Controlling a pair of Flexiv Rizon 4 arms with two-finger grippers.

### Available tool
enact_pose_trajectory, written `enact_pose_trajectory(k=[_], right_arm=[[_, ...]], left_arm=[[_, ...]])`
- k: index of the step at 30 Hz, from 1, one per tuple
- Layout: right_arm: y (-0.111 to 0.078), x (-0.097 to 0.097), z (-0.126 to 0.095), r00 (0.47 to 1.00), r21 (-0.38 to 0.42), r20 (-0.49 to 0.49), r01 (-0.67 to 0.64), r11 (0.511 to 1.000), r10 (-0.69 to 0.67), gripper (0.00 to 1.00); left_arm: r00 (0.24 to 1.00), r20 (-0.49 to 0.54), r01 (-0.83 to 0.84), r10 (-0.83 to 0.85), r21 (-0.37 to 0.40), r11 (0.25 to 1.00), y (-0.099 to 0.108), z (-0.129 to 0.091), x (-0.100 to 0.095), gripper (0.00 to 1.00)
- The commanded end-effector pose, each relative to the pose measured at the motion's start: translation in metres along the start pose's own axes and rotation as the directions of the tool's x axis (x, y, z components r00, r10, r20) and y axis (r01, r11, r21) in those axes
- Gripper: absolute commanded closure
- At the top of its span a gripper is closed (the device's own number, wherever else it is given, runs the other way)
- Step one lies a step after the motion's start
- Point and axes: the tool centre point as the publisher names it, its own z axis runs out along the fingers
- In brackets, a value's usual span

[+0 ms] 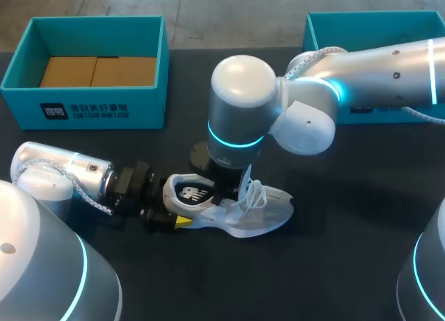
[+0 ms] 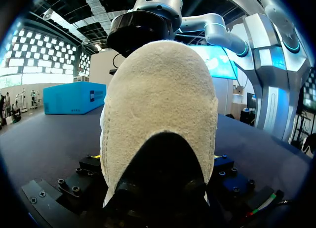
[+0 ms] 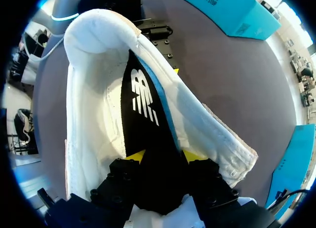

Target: Take the shoe out of the shoebox, open the shoe tongue, remove and reinsert the insole, then place the shoe into the shoebox

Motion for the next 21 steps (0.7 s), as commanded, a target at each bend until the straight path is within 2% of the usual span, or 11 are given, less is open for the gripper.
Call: enact_pose_trajectory(k=[1, 4, 10, 12, 14, 21], right_arm=[[0.008, 0.002, 0.025, 0.997, 0.026, -0.07, 0.02, 0.999, -0.018, 0.56], [0.011, 0.006, 0.03, 0.992, 0.068, -0.12, 0.05, 0.996, -0.041, 0.58], [0.011, 0.016, 0.037, 0.985, 0.101, -0.161, 0.074, 0.992, -0.057, 0.64], [0.01, 0.02, 0.039, 0.983, 0.106, -0.173, 0.076, 0.991, -0.057, 0.73], [0.009, 0.025, 0.039, 0.982, 0.113, -0.179, 0.076, 0.991, -0.055, 0.99], [0.002, 0.037, 0.033, 0.984, 0.108, -0.172, 0.07, 0.992, -0.05, 1.0]], left_arm=[[1.0, 0.0, -0.001, 0.001, 0.001, 1.0, 0.004, -0.001, -0.001, 1.0], [1.0, 0.0, -0.001, 0.001, 0.001, 1.0, 0.004, -0.001, -0.001, 1.0], [1.0, 0.0, -0.001, 0.001, 0.001, 1.0, 0.004, -0.001, -0.001, 1.0], [1.0, 0.0, -0.001, 0.001, 0.001, 1.0, 0.004, -0.001, -0.001, 1.0], [1.0, 0.0, -0.001, 0.001, 0.001, 1.0, 0.004, -0.001, -0.001, 1.0], [1.0, 0.0, -0.001, 0.001, 0.001, 1.0, 0.004, -0.001, -0.001, 1.0]])
